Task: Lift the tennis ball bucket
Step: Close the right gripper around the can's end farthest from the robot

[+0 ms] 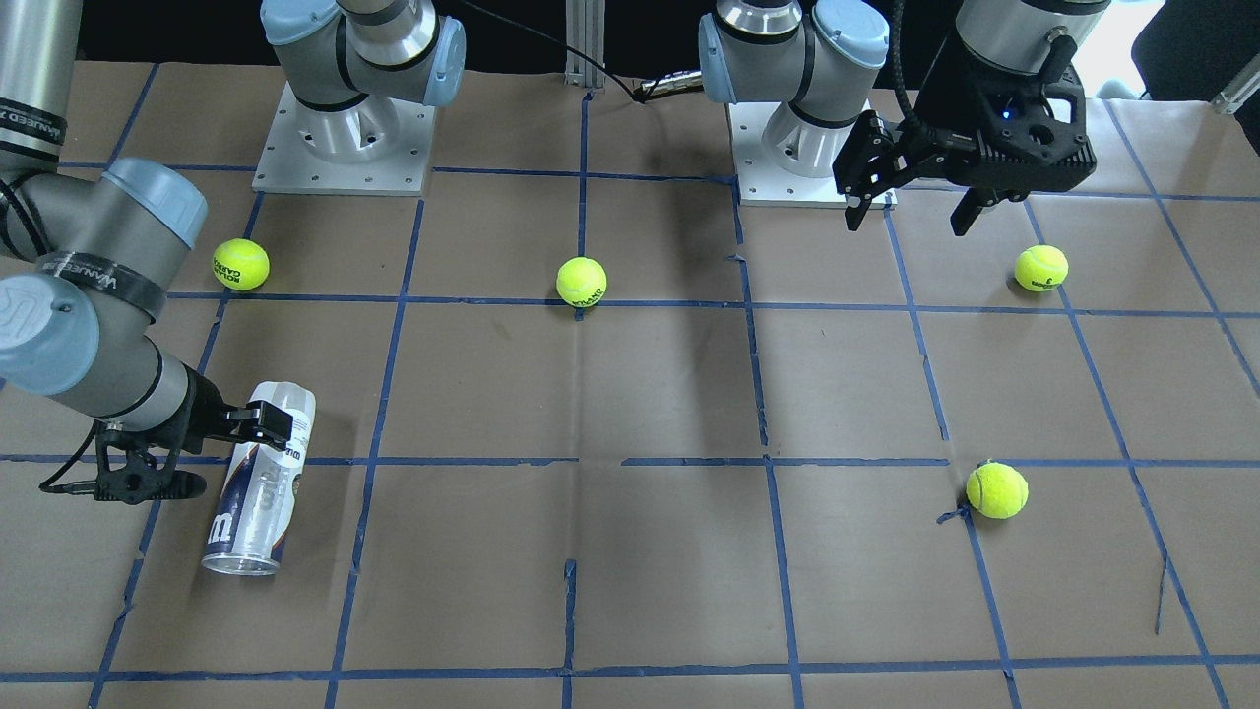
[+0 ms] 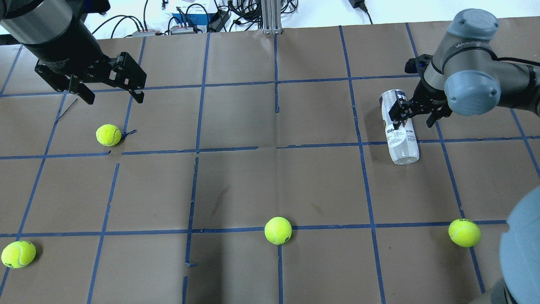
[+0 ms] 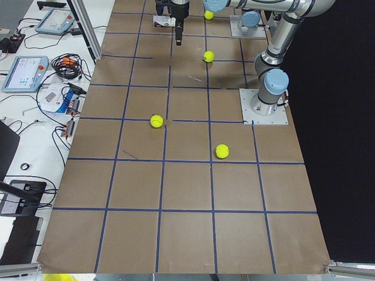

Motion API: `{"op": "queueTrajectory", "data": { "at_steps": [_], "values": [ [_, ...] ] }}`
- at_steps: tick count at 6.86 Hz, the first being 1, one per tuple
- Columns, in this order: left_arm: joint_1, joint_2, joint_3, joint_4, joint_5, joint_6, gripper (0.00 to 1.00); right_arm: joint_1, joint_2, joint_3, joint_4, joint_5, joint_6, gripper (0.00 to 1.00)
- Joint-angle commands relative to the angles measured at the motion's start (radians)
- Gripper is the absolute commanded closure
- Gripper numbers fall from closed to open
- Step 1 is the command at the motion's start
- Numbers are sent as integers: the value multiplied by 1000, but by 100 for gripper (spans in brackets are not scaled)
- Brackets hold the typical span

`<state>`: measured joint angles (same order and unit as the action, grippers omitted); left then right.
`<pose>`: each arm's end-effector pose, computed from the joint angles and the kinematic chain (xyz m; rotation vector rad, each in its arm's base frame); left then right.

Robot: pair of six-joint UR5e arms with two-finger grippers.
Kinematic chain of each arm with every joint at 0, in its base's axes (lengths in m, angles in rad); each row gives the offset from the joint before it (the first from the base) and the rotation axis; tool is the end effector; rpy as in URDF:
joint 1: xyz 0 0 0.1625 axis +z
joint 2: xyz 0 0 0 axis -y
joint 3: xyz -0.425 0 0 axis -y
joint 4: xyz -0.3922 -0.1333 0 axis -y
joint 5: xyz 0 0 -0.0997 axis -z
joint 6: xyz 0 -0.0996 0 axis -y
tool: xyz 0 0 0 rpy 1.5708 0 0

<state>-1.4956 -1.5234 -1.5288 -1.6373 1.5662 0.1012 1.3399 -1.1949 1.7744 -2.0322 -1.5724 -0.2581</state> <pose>-0.0979 -0.4812 0.5247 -0.0409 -3.1386 0.0364 -0.0012 -0.5868 0.2324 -0.0424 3.1091 0.1790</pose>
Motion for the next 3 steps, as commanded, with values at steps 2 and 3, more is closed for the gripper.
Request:
{"op": "queueTrajectory", "data": {
  "at_steps": [2,3],
  "values": [
    [0,0,-1,-1,0,0,0,-1,50,-3,-42,37,37,0],
    [0,0,1,0,0,2,0,1,64,-3,-52,54,40,0]
  ]
}}
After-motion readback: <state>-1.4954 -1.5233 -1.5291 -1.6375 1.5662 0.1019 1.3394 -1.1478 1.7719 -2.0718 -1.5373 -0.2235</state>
